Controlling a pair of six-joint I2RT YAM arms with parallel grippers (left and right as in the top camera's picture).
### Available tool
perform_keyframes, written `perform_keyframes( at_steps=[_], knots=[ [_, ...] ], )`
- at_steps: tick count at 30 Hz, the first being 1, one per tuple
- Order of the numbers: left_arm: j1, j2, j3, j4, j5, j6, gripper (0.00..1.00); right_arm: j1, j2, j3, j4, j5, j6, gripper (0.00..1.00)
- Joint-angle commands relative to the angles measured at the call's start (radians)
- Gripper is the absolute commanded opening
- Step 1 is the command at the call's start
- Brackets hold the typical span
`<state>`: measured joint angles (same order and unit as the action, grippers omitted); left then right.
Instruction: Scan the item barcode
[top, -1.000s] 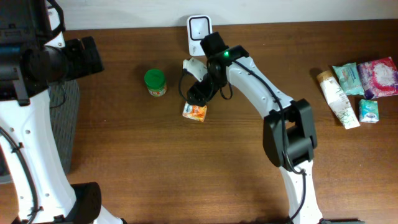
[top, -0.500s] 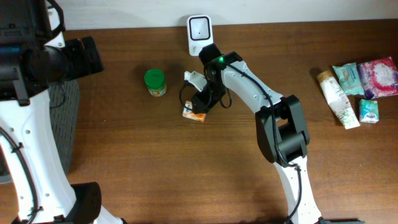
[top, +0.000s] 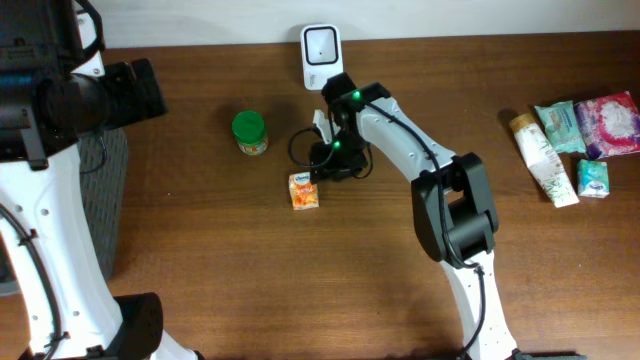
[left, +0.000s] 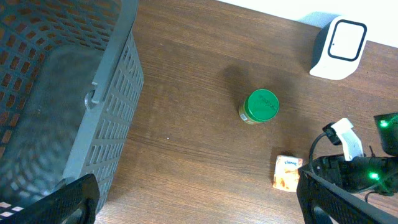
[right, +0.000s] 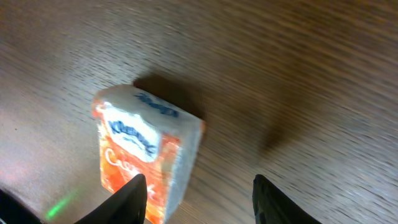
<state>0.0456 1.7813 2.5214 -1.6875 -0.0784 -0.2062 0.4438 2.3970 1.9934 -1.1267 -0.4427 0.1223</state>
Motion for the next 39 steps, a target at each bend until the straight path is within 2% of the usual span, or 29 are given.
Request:
perform_keyframes(
  at_steps=[1, 4, 9, 12, 13, 20, 22, 30, 31, 33, 37, 38, 39],
  knots=[
    [0.003, -0.004, 0.003, 0.0, 0.007, -0.006, 0.99, 0.03, -0.032, 0.006, 0.002, -0.001, 0.053, 0.48],
    [0.003, -0.004, 0.003, 0.0, 0.007, -0.006, 0.99, 0.04, -0.021, 0.006, 0.002, -0.001, 0.105, 0.47],
    [0.003, -0.004, 0.003, 0.0, 0.007, -0.006, 0.99, 0.064, 0.011, 0.003, -0.002, 0.003, 0.149, 0.39],
    [0.003, -0.004, 0.003, 0.0, 0.007, -0.005, 0.99, 0.077, 0.022, 0.002, -0.003, 0.01, 0.149, 0.18],
    [0.003, -0.004, 0.003, 0.0, 0.007, -0.006, 0.99, 0.079, 0.023, 0.002, -0.003, 0.01, 0.149, 0.16],
    [0.003, -0.004, 0.003, 0.0, 0.007, -0.005, 0.99, 0.08, 0.034, -0.02, 0.002, 0.018, 0.149, 0.16],
    [0.003, -0.004, 0.003, 0.0, 0.007, -0.005, 0.99, 0.08, 0.034, -0.021, 0.002, 0.018, 0.149, 0.28],
    [0.003, -0.004, 0.003, 0.0, 0.007, -0.006, 0.99, 0.102, 0.034, -0.021, 0.019, 0.018, 0.149, 0.29],
    [0.003, -0.004, 0.003, 0.0, 0.007, -0.006, 0.99, 0.104, 0.034, -0.021, 0.024, 0.018, 0.15, 0.28],
    [0.003, -0.004, 0.003, 0.0, 0.007, -0.006, 0.99, 0.106, 0.034, -0.021, 0.024, 0.018, 0.149, 0.05],
    [0.003, -0.004, 0.003, 0.0, 0.007, -0.005, 0.99, 0.101, 0.033, -0.019, 0.024, 0.001, 0.147, 0.04],
    [0.003, -0.004, 0.003, 0.0, 0.007, -0.005, 0.99, 0.09, 0.033, -0.015, 0.024, -0.05, 0.128, 0.04],
    [0.003, -0.004, 0.003, 0.0, 0.007, -0.005, 0.99, 0.063, 0.033, -0.005, 0.024, -0.194, 0.048, 0.04]
  ],
)
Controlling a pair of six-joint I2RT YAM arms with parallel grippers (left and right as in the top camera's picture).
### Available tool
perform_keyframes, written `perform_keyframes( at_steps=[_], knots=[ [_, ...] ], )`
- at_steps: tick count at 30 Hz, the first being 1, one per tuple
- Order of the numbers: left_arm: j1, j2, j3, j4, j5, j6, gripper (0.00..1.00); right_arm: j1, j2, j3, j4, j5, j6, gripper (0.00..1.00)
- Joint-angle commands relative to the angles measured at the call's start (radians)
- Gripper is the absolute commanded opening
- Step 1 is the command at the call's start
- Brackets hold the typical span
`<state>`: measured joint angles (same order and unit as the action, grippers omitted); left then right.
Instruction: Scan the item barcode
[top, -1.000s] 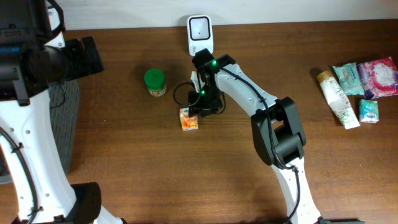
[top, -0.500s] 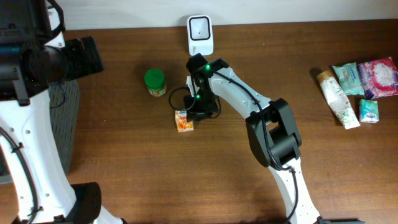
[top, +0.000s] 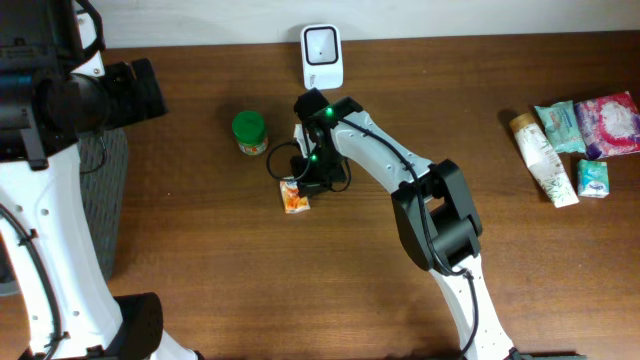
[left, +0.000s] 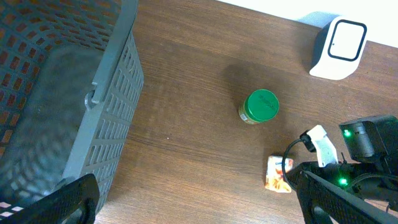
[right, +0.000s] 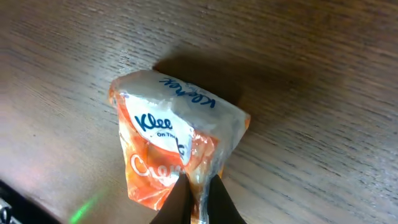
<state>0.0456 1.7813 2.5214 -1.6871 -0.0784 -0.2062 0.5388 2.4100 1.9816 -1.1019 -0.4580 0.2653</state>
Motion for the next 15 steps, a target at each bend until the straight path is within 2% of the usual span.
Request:
perform_keyframes(
  at_steps=[1, 4, 8, 13, 14, 15],
  knots=[
    [0.003, -0.004, 0.003, -0.001, 0.007, -0.006, 0.99, -0.058, 0.018, 0.013, -0.002, -0.309, -0.145, 0.04],
    [0.003, -0.004, 0.003, -0.001, 0.007, -0.005, 0.99, -0.161, -0.002, 0.014, -0.014, -0.721, -0.307, 0.04],
    [0.003, -0.004, 0.003, -0.001, 0.007, -0.005, 0.99, -0.303, -0.014, 0.014, -0.016, -1.075, -0.373, 0.04],
    [0.003, -0.004, 0.003, -0.001, 0.007, -0.005, 0.99, -0.455, -0.016, 0.016, 0.014, -1.094, -0.374, 0.04],
    [0.003, -0.004, 0.003, -0.001, 0.007, -0.005, 0.99, -0.473, -0.016, 0.016, 0.017, -1.073, -0.419, 0.04],
    [0.003, -0.004, 0.003, -0.001, 0.007, -0.005, 0.99, -0.483, -0.016, 0.016, -0.015, -0.934, -0.418, 0.04]
  ],
)
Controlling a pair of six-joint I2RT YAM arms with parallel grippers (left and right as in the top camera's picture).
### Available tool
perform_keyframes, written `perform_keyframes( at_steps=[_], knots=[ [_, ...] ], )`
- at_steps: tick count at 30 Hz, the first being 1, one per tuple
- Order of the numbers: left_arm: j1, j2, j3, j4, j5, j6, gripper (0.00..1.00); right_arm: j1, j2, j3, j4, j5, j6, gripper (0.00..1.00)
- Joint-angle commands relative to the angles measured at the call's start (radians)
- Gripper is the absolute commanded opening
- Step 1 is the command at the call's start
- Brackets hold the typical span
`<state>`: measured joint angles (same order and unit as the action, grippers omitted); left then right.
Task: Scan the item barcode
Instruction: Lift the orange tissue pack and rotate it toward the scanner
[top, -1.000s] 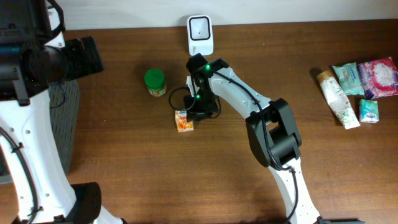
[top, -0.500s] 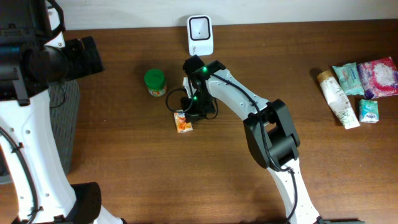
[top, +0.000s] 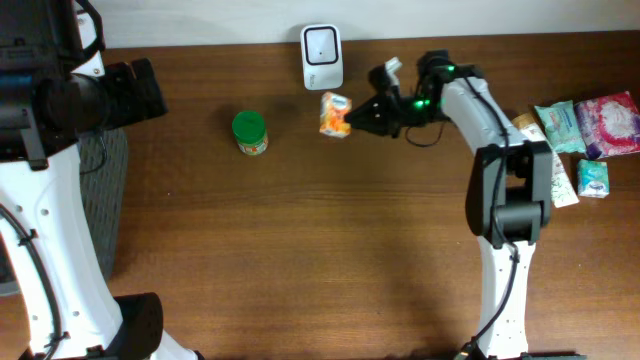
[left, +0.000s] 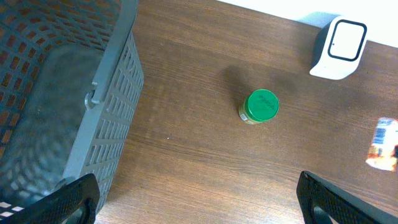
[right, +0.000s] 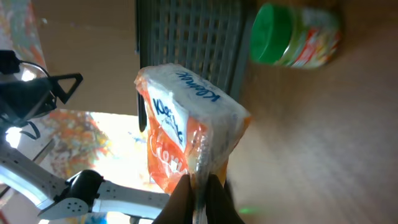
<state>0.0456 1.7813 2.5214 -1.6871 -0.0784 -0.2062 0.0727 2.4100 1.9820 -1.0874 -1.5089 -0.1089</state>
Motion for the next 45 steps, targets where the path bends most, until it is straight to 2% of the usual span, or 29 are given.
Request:
perform_keyframes(
  at_steps=[1, 3, 5, 7, 8, 10, 11, 13, 15, 16, 18, 20, 21, 26, 27, 29, 31, 33, 34, 35, 36, 38, 39, 41, 43, 45],
  knots=[
    [0.003, -0.004, 0.003, -0.001, 0.007, -0.006, 0.99, -0.008, -0.016, 0.016, -0.135, 0.47, -0.044, 0.04],
    [0.003, -0.004, 0.003, -0.001, 0.007, -0.006, 0.99, 0.047, -0.016, 0.015, -0.245, 0.891, -0.02, 0.04],
    [0.003, -0.004, 0.003, -0.001, 0.007, -0.005, 0.99, 0.09, -0.016, 0.015, -0.245, 1.129, 0.097, 0.04],
    [0.003, -0.004, 0.003, -0.001, 0.007, -0.006, 0.99, 0.114, -0.015, 0.015, -0.225, 1.147, 0.101, 0.05],
    [0.003, -0.004, 0.003, -0.001, 0.007, -0.005, 0.99, 0.13, -0.015, 0.015, -0.203, 1.147, 0.142, 0.28],
    [0.003, -0.004, 0.003, -0.001, 0.007, -0.005, 0.99, 0.137, -0.015, 0.015, -0.152, 1.134, 0.294, 0.29],
    [0.003, -0.004, 0.003, -0.001, 0.007, -0.006, 0.99, 0.134, -0.015, 0.015, -0.119, 1.088, 0.34, 0.3],
    [0.003, -0.004, 0.003, -0.001, 0.007, -0.005, 0.99, 0.116, -0.015, 0.015, -0.022, 0.836, 0.351, 0.45],
    [0.003, -0.004, 0.003, -0.001, 0.007, -0.006, 0.99, 0.097, -0.015, 0.015, 0.015, 0.711, 0.351, 0.51],
    [0.003, -0.004, 0.003, -0.001, 0.007, -0.006, 0.99, 0.092, -0.015, 0.015, 0.028, 0.697, 0.354, 0.72],
    [0.003, -0.004, 0.003, -0.001, 0.007, -0.005, 0.99, 0.092, -0.015, 0.015, 0.04, 0.72, 0.355, 0.78],
    [0.003, -0.004, 0.003, -0.001, 0.007, -0.005, 0.99, 0.1, -0.015, 0.015, 0.042, 0.843, 0.475, 0.99],
    [0.003, -0.004, 0.003, -0.001, 0.007, -0.005, 0.99, 0.107, -0.015, 0.015, 0.043, 0.893, 0.534, 0.99],
    [0.003, -0.004, 0.003, -0.001, 0.007, -0.005, 0.99, 0.157, -0.012, 0.015, 0.061, 0.893, 0.538, 0.99],
    [0.003, -0.004, 0.003, -0.001, 0.007, -0.006, 0.99, 0.163, -0.012, 0.015, 0.068, 0.895, 0.544, 0.97],
    [0.003, -0.004, 0.003, -0.001, 0.007, -0.006, 0.99, 0.164, -0.012, 0.015, 0.068, 0.945, 0.623, 0.85],
    [0.003, -0.004, 0.003, -0.001, 0.007, -0.005, 0.99, 0.166, -0.007, 0.008, 0.068, 0.973, 0.623, 0.77],
    [0.003, -0.004, 0.003, -0.001, 0.007, -0.005, 0.99, 0.168, 0.033, 0.002, 0.072, 0.976, 0.623, 0.58],
    [0.003, -0.004, 0.003, -0.001, 0.007, -0.005, 0.99, 0.17, 0.05, 0.002, 0.076, 0.98, 0.619, 0.51],
    [0.003, -0.004, 0.003, -0.001, 0.007, -0.005, 0.99, 0.171, 0.058, 0.0, 0.075, 0.988, 0.619, 0.39],
    [0.003, -0.004, 0.003, -0.001, 0.007, -0.005, 0.99, 0.17, 0.06, -0.001, 0.075, 0.999, 0.619, 0.34],
    [0.003, -0.004, 0.003, -0.001, 0.007, -0.006, 0.99, 0.171, 0.06, -0.003, 0.074, 1.003, 0.614, 0.33],
    [0.003, -0.004, 0.003, -0.001, 0.007, -0.006, 0.99, 0.173, 0.061, -0.003, 0.074, 1.002, 0.612, 0.27],
    [0.003, -0.004, 0.003, -0.001, 0.007, -0.005, 0.99, 0.185, 0.061, -0.003, 0.074, 1.001, 0.612, 0.05],
    [0.003, -0.004, 0.003, -0.001, 0.007, -0.006, 0.99, 0.188, 0.061, -0.002, 0.076, 0.936, 0.607, 0.04],
    [0.003, -0.004, 0.003, -0.001, 0.007, -0.005, 0.99, 0.173, 0.056, 0.0, 0.094, 0.762, 0.515, 0.04]
  ],
)
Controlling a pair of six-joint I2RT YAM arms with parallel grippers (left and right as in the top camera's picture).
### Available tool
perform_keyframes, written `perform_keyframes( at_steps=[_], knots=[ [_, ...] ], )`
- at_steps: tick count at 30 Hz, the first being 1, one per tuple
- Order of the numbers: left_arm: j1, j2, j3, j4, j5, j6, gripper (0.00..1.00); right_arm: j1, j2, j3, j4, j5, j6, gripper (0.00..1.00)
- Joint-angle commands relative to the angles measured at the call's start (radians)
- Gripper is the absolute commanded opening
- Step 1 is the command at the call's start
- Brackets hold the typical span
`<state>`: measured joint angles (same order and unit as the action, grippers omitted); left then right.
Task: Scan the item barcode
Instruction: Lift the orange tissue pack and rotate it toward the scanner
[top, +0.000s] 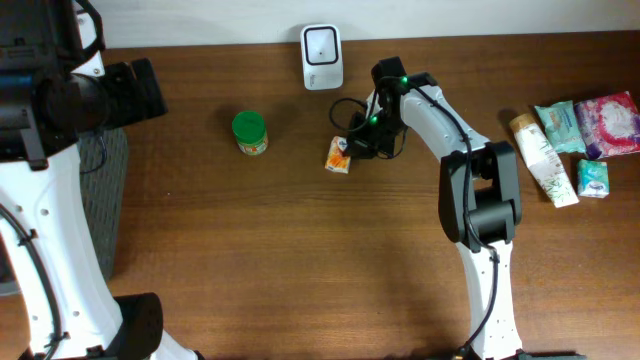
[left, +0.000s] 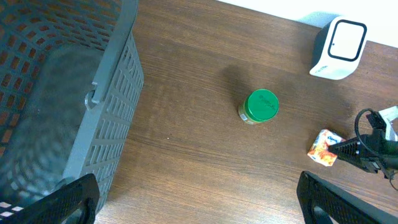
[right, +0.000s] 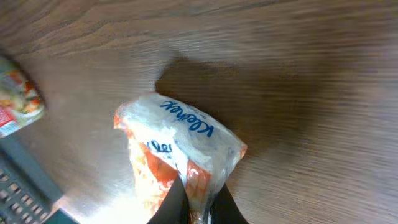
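The item is a small orange and white Kleenex tissue pack. My right gripper is shut on one end of it, low over the table; whether the pack touches the wood cannot be told. It is in front of the white scanner at the back edge. My left gripper hangs open high over the left of the table, holding nothing.
A green-lidded jar stands left of the pack. A grey mesh basket sits at the far left. A tube and several packets lie at the right edge. The right arm's cable loops near the scanner.
My right gripper, still shut on the tissue pack, has moved from up beside the scanner to lower and nearer the front, close to the table. The left arm has not moved.
My right gripper stood open over the pack lying on the table right of the jar. Then it was shut on the pack there. Then the pack was held up beside the scanner, and now it is low over the table in front of it.
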<state>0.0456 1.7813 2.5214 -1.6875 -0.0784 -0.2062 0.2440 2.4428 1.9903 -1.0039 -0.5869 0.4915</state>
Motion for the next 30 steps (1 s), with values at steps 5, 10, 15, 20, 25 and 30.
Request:
perform_keyframes(
  at_steps=[5, 10, 15, 20, 25, 30],
  knots=[
    [0.003, -0.004, 0.003, 0.0, 0.007, -0.006, 0.99, -0.064, 0.016, -0.008, 0.005, -0.48, -0.324, 0.04],
    [0.003, -0.004, 0.003, 0.0, 0.007, -0.006, 0.99, -0.121, 0.016, -0.008, 0.005, -0.734, -0.51, 0.04],
    [0.003, -0.004, 0.003, 0.0, 0.007, -0.006, 0.99, -0.14, 0.016, -0.008, -0.001, -0.961, -0.717, 0.04],
    [0.003, -0.004, 0.003, 0.0, 0.007, -0.006, 0.99, -0.14, 0.001, -0.008, -0.002, -0.966, -0.846, 0.04],
    [0.003, -0.004, 0.003, 0.0, 0.007, -0.006, 0.99, -0.138, -0.133, -0.008, -0.044, -0.966, -0.963, 0.04],
    [0.003, -0.004, 0.003, 0.0, 0.007, -0.005, 0.99, -0.139, -0.222, -0.008, -0.168, -0.945, -1.169, 0.04]
  ],
)
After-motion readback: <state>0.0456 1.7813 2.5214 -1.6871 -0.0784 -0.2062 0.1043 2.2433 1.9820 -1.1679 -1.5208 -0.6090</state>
